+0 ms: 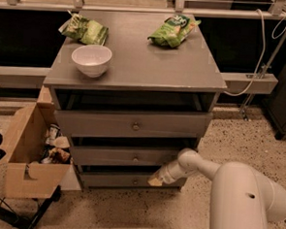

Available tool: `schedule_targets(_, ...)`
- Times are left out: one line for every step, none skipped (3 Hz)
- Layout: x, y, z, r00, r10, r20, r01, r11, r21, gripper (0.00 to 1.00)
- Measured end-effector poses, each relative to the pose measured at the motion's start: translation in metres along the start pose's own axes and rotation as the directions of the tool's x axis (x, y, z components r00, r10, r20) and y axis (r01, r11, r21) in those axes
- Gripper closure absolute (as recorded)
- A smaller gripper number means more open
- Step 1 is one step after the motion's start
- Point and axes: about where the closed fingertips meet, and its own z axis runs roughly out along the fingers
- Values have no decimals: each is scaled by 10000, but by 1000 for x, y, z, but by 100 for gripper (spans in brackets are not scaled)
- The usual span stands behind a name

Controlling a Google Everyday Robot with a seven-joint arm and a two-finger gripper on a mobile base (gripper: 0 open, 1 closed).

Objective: Close middle drawer

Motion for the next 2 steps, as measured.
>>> schedule_targets(29,69,-4,9953,-457,-855,337,9899,-1374,100)
schedule_targets(59,129,-30,9762,-762,-2029,250,9695,-2439,100)
